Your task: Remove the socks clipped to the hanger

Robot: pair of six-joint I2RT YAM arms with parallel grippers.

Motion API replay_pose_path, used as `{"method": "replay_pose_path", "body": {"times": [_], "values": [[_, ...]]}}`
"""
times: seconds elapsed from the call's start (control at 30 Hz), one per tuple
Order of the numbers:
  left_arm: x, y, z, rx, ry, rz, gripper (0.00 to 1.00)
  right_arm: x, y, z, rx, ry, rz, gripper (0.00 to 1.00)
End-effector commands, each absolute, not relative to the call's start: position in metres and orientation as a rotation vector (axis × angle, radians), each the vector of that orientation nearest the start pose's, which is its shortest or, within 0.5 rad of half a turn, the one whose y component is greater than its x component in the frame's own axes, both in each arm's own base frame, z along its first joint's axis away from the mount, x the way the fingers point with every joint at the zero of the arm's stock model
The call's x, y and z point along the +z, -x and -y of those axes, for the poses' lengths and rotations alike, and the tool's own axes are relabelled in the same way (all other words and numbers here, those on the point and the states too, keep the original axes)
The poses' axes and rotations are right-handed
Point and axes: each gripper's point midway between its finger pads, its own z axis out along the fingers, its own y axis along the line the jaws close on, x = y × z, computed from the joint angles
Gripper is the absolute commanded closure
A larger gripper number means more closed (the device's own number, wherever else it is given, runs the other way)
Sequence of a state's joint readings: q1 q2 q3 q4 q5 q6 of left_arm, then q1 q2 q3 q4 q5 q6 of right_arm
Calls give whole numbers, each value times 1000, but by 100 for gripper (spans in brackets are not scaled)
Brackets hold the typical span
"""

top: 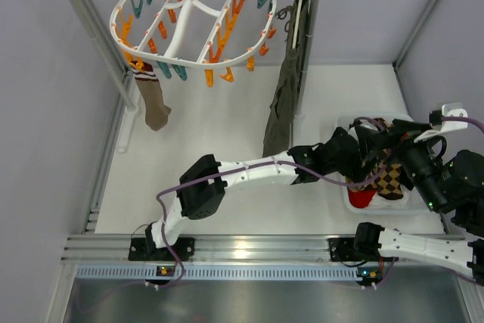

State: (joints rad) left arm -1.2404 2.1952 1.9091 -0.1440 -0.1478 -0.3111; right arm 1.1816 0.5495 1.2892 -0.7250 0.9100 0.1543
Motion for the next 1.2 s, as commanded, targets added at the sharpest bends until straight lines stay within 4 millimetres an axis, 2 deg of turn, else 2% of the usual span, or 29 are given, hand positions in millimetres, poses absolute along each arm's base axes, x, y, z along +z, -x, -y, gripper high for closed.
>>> {"method": "replay_pose_path", "body": {"times": [0.0,0.03,0.07,0.1,0.17,0.2,0.27,0.3,0.33,0.4,0.43,0.47,0.53,0.6,0.67,0.7,0.73,0.83,0.93,0.97,1.03,1.07,1.13,1.17], "values": [[204,-233,552,-683,-736,-1902,2,432,-169,-62,384,63,-1548,1],[208,-235,541,-652,-714,-1900,2,432,-169,-62,383,62,-1547,0],[222,-241,523,-603,-658,-1883,2,433,-169,-60,386,57,-1542,1],[209,-241,506,-551,-659,-1906,2,432,-169,-58,381,55,-1540,1],[209,-243,481,-480,-619,-1908,2,435,-169,-56,391,41,-1524,1],[211,-239,461,-463,-608,-1909,2,435,-169,-56,389,45,-1519,0],[216,-234,443,-444,-594,-1904,2,438,-169,-56,398,36,-1507,0],[228,-232,430,-447,-571,-1888,2,438,-170,-57,389,42,-1508,1],[215,-227,416,-418,-587,-1905,2,438,-170,-58,386,47,-1507,0],[210,-220,394,-385,-578,-1912,2,440,-172,-61,381,50,-1509,1],[224,-216,381,-411,-534,-1900,2,440,-172,-63,378,55,-1512,0],[207,-212,364,-365,-541,-1926,2,440,-173,-64,372,58,-1515,0],[216,-211,332,-330,-471,-1915,2,441,-175,-66,364,57,-1521,0],[196,-208,301,-253,-447,-1947,2,442,-176,-71,358,63,-1526,1],[200,-210,274,-196,-372,-1934,2,441,-178,-76,360,73,-1531,0],[189,-209,260,-148,-361,-1948,2,442,-179,-81,362,80,-1535,1],[186,-209,250,-135,-326,-1960,2,441,-179,-86,369,97,-1537,0],[176,-219,223,-119,-215,-1998,2,441,-181,-101,384,130,-1541,1],[172,-248,198,-110,-56,-2055,2,440,-183,-116,400,164,-1542,1],[173,-263,179,-51,29,-2045,2,440,-184,-119,404,170,-1543,1],[174,-277,165,-4,112,-2035,2,438,-185,-129,408,197,-1548,1],[175,-289,147,37,191,-2026,2,437,-185,-132,414,205,-1549,1],[177,-304,130,86,283,-2010,2,434,-186,-140,414,230,-1557,0],[181,-314,112,130,357,-1985,2,434,-187,-143,413,238,-1559,1]]}}
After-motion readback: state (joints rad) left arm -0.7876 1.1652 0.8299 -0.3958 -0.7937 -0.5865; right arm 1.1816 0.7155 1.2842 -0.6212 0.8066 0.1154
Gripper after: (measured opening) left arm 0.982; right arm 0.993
